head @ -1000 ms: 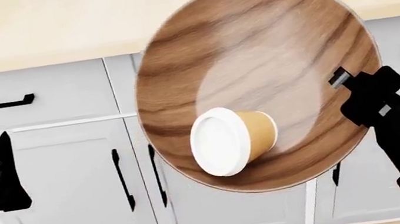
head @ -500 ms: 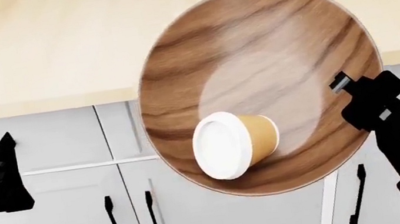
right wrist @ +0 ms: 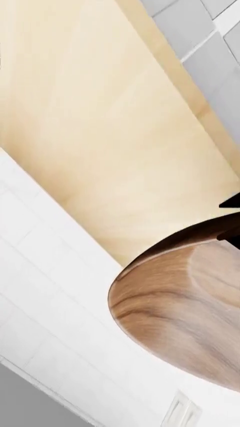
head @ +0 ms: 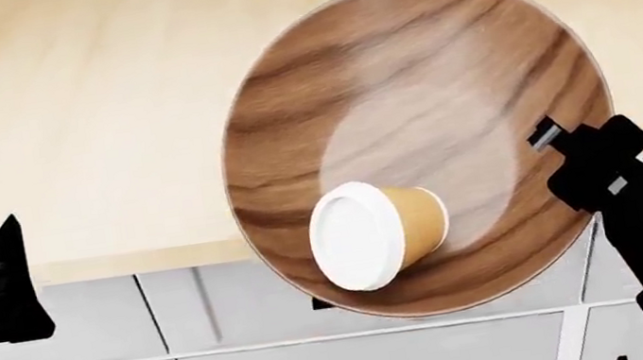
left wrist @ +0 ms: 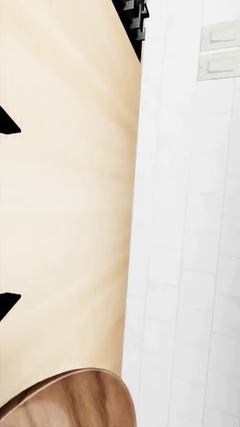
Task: Place the cup inside the bowl on the dining table and move the bowl to any counter.
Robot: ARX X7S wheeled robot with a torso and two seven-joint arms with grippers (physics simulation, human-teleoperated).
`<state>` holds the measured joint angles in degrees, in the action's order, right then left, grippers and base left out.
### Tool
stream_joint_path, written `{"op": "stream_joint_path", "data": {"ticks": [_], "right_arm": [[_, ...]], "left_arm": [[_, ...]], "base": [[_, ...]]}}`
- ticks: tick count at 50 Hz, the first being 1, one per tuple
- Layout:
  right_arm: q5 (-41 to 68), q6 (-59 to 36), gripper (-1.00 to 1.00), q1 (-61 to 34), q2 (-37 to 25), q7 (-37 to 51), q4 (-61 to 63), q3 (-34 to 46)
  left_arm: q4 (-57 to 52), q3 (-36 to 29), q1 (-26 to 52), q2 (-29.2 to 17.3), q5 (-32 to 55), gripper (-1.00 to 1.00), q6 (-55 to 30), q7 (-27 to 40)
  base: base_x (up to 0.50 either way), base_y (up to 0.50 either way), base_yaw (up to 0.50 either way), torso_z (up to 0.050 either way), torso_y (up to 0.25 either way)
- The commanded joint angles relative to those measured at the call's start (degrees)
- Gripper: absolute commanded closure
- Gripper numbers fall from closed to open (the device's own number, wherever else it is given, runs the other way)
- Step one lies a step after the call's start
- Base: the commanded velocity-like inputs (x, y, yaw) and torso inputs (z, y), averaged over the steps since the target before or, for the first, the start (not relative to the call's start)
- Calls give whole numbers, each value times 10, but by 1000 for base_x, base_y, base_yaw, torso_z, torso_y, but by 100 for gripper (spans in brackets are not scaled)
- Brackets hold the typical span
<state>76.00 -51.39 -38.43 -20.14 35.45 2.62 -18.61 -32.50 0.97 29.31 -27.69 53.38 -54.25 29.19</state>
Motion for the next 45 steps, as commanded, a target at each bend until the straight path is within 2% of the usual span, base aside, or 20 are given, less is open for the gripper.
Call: {"op": "stream_joint_path", "data": {"ticks": [1, 39, 45], "right_arm": [[2, 6, 100, -5, 0, -8, 3, -1], [3, 18, 100, 16, 2, -11, 4, 1], [-3, 19, 100, 20, 3, -10, -4, 6]], "left_arm": [[4, -9, 4, 6, -14, -100, 12, 1], [1, -3, -9, -6, -7, -100, 23, -3], [4, -5, -13, -6, -10, -100, 28, -5]], "base": [[500, -1, 0, 0, 0], [499, -1, 0, 0, 1], [165, 0, 0, 0, 3]]}}
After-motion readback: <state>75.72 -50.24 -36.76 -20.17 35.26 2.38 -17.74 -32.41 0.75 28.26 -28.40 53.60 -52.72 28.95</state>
